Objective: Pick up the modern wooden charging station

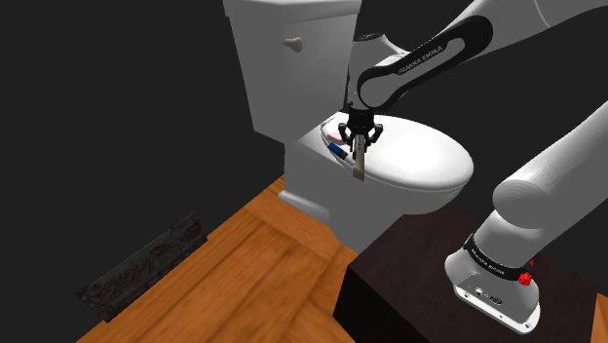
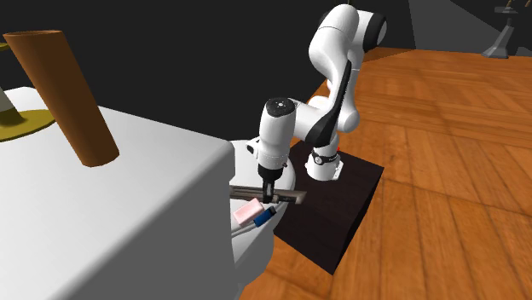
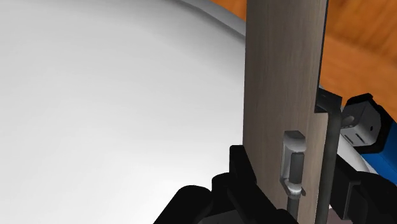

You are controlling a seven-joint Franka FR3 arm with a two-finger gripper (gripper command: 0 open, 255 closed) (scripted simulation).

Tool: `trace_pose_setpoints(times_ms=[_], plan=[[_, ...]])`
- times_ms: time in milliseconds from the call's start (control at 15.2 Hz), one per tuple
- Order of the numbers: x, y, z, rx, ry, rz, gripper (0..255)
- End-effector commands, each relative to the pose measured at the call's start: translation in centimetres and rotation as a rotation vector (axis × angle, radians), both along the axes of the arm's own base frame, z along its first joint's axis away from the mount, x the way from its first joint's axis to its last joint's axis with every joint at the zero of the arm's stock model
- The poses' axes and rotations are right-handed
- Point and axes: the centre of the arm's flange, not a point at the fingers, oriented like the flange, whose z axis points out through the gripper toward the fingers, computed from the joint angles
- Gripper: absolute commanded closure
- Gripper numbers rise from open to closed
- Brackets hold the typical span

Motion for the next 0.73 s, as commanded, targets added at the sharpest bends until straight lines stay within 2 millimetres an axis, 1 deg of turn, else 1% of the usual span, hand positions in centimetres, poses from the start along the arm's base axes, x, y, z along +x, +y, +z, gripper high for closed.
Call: trace_pose_setpoints(times_ms=[0,330,660], plan=[[0.0,0.0,0.0,0.000,0.000,0.000,255],[0.0,0.0,0.0,0.000,0.000,0.000,255],[0.0,0.0,2.6,0.000,0.000,0.000,255]])
